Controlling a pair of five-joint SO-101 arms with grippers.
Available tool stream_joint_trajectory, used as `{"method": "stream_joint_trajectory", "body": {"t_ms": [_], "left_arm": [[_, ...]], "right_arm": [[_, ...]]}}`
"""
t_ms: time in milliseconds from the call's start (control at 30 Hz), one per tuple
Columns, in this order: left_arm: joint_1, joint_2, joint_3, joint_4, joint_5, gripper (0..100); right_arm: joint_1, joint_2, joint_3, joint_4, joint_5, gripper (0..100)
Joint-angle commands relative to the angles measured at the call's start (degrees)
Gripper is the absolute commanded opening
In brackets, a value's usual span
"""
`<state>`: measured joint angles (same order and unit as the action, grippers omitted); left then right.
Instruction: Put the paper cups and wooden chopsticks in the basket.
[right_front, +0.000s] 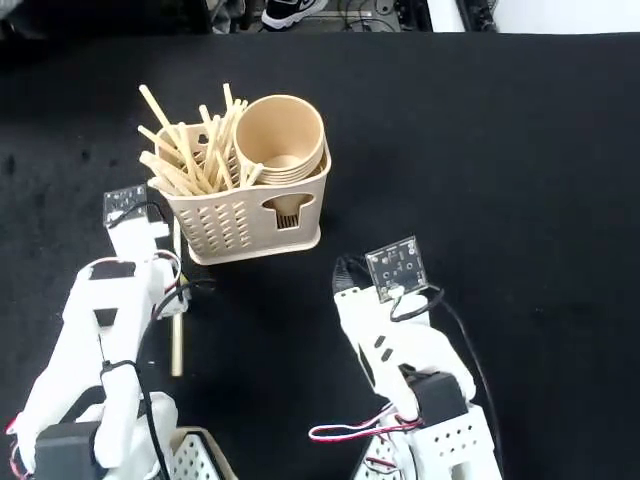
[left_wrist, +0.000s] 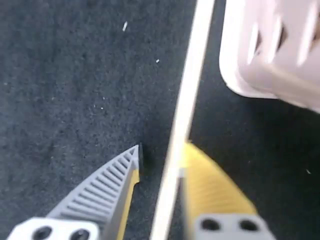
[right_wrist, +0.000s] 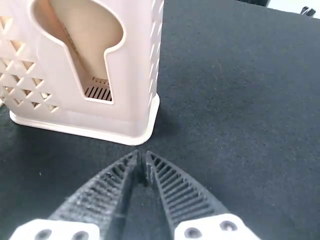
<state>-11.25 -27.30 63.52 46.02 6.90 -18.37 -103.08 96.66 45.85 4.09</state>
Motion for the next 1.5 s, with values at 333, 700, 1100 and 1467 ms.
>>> {"method": "stream_joint_trajectory", "body": {"t_ms": [333,700,1100,1467], "left_arm": [[-6.20,-2.55,-5.67,8.00,0.26,3],[-11.91,-38.51,-2.33,13.36,0.44,3],[-9.19,-67.34,12.00,7.03,0.79,7],[-8.22,-12.13,-7.16,-0.18,0.44,19]], "right_arm": [[-0.35,-4.09,-0.13,-1.14,0.53,2.3],[-0.35,-4.09,-0.13,-1.14,0.62,2.3],[-0.44,-4.09,-0.13,-1.14,0.53,2.3],[-0.44,-4.09,-0.13,-1.05,0.62,2.3]]}}
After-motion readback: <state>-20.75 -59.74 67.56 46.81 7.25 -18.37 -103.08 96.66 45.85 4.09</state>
